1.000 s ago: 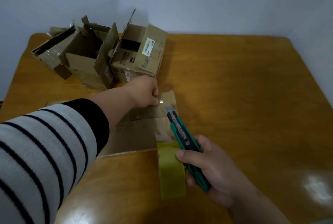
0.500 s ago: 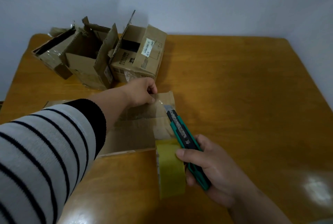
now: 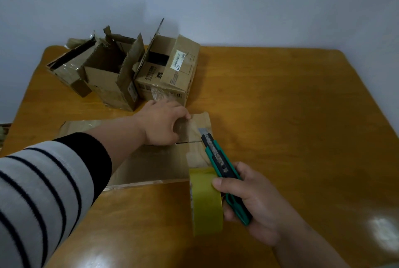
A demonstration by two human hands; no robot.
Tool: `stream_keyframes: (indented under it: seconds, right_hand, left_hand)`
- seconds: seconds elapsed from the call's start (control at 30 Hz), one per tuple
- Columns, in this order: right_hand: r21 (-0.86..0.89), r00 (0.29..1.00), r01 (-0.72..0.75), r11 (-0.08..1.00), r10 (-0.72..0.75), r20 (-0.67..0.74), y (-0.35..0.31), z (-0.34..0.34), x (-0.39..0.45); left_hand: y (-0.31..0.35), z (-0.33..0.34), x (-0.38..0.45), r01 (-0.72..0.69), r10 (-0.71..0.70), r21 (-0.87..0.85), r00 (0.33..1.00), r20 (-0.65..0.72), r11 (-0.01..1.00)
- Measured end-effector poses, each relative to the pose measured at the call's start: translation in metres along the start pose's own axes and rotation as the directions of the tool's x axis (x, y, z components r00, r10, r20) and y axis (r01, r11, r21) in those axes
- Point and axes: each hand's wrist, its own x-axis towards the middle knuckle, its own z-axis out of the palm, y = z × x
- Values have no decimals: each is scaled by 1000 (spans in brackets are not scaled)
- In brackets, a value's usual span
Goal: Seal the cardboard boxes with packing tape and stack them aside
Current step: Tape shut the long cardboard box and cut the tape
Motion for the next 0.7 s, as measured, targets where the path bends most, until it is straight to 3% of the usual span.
stream_keyframes:
  seconds: [0.07, 0.2, 0.5, 0.7]
  right_hand:
    - [31, 1000, 5, 1000, -6, 22, -1, 0, -1]
    - [82, 997, 15, 997, -21, 70, -3, -1, -4]
    - [73, 997, 20, 997, -26, 76, -2, 1, -6]
    - [67, 999, 6, 998, -9, 53, 0, -4, -5]
  left_hand:
    - [-1, 0, 1, 4, -11, 80, 997, 82, 997]
    - [-6, 1, 5, 1, -28, 222, 992, 122, 975]
    - [-6, -2, 3, -103, 114, 475, 993, 6, 874]
    - [7, 0, 3, -135, 104, 421, 990, 96, 897]
